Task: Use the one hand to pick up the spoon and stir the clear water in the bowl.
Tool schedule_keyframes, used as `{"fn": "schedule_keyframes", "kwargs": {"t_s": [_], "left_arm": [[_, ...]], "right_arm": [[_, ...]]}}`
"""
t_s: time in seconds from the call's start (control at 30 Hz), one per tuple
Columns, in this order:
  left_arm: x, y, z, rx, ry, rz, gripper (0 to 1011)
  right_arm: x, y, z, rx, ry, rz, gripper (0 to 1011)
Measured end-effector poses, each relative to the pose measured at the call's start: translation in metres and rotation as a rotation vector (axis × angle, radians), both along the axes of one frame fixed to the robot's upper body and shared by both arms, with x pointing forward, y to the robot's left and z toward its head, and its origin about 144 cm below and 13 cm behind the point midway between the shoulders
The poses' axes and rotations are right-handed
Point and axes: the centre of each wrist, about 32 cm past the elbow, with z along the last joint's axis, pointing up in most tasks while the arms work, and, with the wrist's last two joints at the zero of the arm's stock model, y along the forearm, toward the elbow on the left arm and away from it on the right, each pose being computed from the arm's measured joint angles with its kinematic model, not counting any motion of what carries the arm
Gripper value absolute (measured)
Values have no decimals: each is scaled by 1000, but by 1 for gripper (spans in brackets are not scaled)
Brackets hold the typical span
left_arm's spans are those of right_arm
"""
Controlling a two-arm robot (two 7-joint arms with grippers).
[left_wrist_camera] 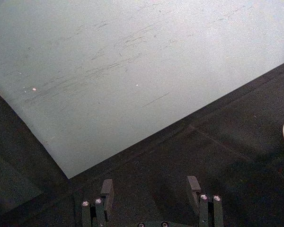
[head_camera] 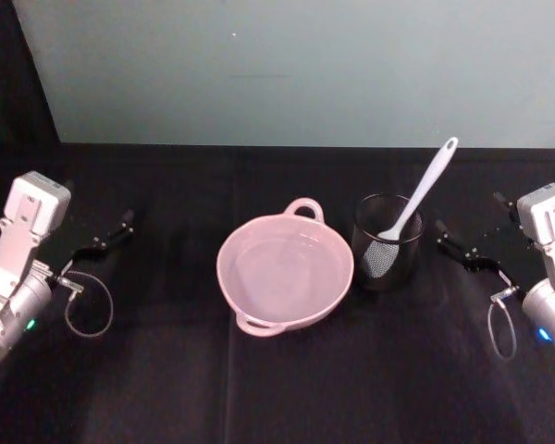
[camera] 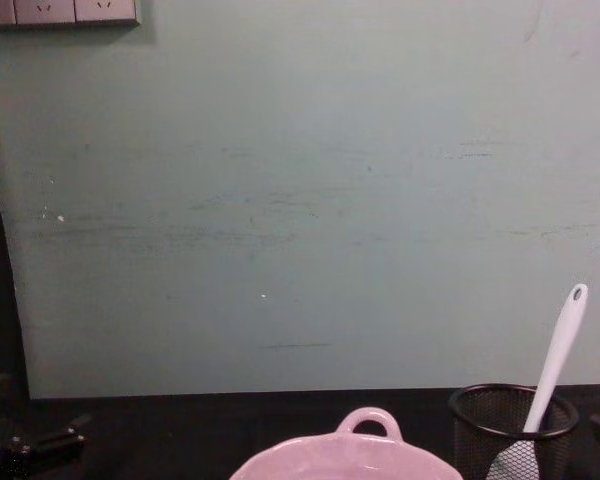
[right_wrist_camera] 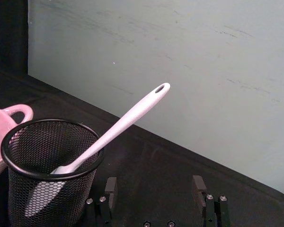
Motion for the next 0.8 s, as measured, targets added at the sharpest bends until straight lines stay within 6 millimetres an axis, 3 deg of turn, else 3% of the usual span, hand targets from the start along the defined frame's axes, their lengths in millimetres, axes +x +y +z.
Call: {"fn": "schedule_keyframes", "kwargs": {"t_s": [0.8], "left_arm": [[0, 0, 0, 0, 0, 0, 1011]], "right_arm": [[0, 0, 1, -1, -1, 0, 1003]]}}
